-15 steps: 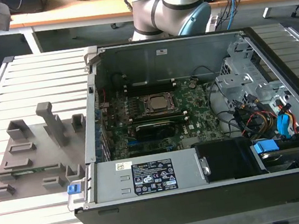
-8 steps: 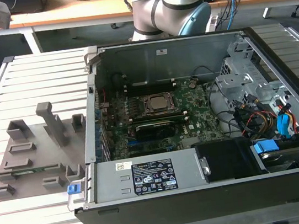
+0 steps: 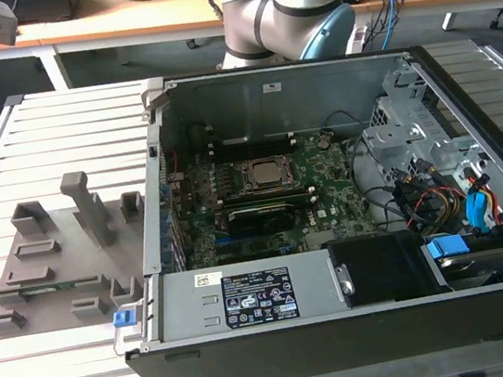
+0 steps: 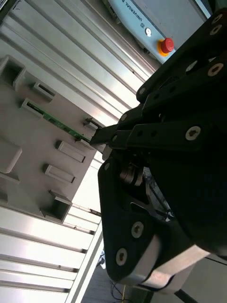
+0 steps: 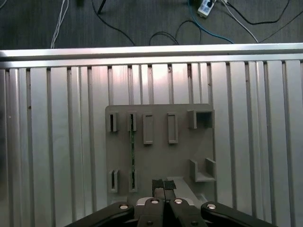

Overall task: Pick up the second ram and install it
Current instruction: 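Pick up the second ram and move it above second insertion slot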

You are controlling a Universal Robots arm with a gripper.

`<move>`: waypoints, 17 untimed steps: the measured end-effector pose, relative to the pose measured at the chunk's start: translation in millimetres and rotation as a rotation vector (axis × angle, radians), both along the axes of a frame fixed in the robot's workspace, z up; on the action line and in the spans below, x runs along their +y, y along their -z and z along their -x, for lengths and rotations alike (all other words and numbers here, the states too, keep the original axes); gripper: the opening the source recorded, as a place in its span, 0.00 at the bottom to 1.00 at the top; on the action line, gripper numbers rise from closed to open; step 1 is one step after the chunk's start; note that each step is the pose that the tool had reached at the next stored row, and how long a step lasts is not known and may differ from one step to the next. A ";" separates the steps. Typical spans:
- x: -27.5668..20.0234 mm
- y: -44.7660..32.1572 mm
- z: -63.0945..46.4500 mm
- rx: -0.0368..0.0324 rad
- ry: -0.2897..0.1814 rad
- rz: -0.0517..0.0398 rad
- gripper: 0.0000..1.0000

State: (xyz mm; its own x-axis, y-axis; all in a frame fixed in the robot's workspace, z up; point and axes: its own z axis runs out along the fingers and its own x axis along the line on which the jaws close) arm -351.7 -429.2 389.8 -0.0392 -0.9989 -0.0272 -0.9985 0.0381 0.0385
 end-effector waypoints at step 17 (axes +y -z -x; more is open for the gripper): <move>0.0 7.3 0.0 0.0000 0.000 -0.0001 0.36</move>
State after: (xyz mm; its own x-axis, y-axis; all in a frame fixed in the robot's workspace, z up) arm -351.7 -429.2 382.5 -0.0389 -0.9989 -0.0273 -0.9985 0.0378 0.0385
